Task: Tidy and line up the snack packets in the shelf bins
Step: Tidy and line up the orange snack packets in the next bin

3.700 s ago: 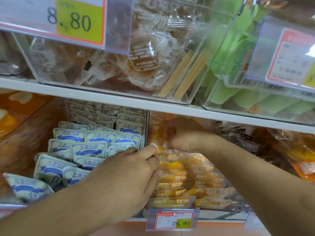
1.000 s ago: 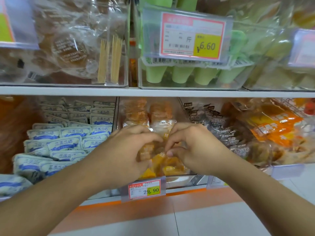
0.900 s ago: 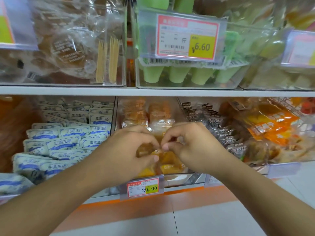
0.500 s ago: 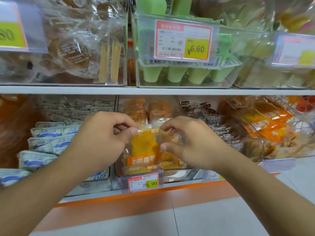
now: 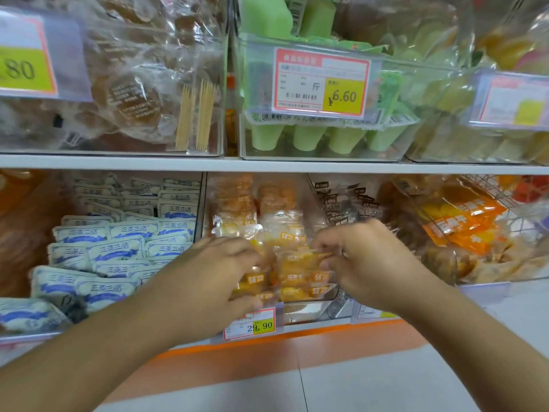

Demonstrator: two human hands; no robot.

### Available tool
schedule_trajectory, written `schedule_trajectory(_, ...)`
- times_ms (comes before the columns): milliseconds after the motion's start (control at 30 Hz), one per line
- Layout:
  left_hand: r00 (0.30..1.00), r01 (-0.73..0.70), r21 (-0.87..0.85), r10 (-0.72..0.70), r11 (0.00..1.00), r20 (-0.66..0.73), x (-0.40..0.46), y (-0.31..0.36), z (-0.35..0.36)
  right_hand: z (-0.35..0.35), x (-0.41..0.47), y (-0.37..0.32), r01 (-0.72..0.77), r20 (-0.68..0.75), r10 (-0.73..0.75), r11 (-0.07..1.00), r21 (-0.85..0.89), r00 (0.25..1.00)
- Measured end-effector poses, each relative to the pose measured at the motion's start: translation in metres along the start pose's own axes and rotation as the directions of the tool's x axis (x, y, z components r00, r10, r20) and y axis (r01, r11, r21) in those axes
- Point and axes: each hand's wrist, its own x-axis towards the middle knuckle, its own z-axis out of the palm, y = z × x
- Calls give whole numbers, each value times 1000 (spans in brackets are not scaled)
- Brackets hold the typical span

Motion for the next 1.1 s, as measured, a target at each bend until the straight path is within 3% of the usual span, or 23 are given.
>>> schedule_trajectory(67,1000,-7,48,8,999,-13,3,0,0,2,3,-1,129,11,-128,990,-55,992)
schedule_trajectory(167,999,2,67,1,998,-36,7,0,-2,-3,4,-7,223,-24,-222,972,70,975)
schedule_trajectory(233,999,1,107,3,994,-36,8,-1,-2,2,5,-6,275,-10,-275,959,62,961)
schedule_trajectory(367,999,-3,129,8,992,-39,7,-2,-2,16,2,5,212,16,-211,976,-55,977)
schedule_trajectory(567,994,9,-34,-13,999,-109,28,-7,-3,23,6,-6,252,174,-215,941,-226,961)
schedule_trajectory(800,987,161,-17,-160,987,13,105,-22,18,29,6,17,167,-177,-172,985,-42,969)
schedule_trajectory(933,980,197,-97,-200,976,-22,107,-27,19,31,14,24,152,-156,-151,988,-2,976)
schedule_trajectory(1100,977,215,137,-212,967,-35,93,-25,1,31,21,26,132,-152,-124,991,38,981)
